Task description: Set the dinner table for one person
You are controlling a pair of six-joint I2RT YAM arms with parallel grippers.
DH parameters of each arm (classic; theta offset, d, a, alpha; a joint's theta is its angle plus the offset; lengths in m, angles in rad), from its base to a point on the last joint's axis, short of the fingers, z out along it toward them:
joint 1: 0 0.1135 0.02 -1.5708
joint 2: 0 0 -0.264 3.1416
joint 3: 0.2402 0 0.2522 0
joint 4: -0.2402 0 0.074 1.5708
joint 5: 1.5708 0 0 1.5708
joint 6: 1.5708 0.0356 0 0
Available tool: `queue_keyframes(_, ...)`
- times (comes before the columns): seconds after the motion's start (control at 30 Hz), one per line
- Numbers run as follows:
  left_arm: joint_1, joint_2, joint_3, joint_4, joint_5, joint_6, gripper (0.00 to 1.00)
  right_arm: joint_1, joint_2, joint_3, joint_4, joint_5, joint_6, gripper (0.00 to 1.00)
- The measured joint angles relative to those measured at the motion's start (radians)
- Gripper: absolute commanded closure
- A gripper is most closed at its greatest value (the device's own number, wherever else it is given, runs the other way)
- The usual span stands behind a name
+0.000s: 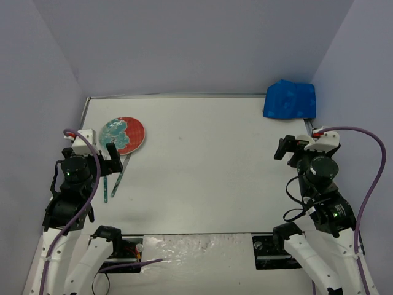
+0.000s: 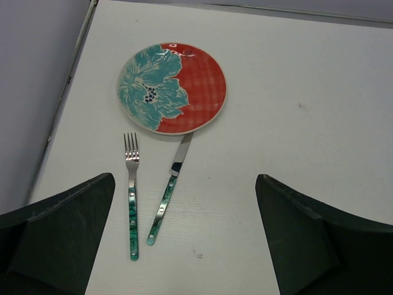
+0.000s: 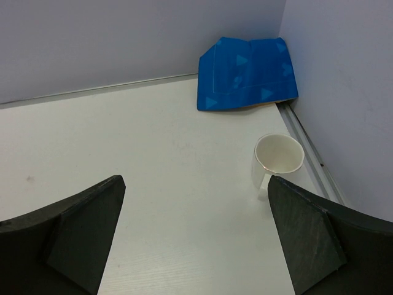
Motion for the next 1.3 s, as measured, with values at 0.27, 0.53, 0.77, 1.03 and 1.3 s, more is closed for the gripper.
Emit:
queue_keyframes(0.27, 0.0, 0.05, 0.0, 0.001, 0.002, -0.024, 0.03, 0.0, 0.064, 0.0, 0.005, 0.043, 0.047, 0.0)
queue_keyframes(0.53, 0.0, 0.117, 0.0, 0.001, 0.011, -0.044, 0.03, 0.0, 0.361, 0.044, 0.026, 0.055, 0.121, 0.0)
queue_keyframes(0.77, 0.0, 0.163, 0.0, 0.028, 0.001, -0.023, 0.03, -0.041, 0.934, 0.367, 0.129, 0.095, 0.19, 0.0)
queue_keyframes(1.03, 0.0, 0.178, -0.037, 0.09, 0.003, -0.021, 0.03, -0.179, 1.541, 0.826, 0.149, 0.117, 0.197, 0.0)
queue_keyframes(1.3, 0.0, 0.203, -0.093, 0.11, 0.032, -0.066, 0.03, -0.262, 1.896, 1.14, 0.158, 0.107, 0.093, 0.02)
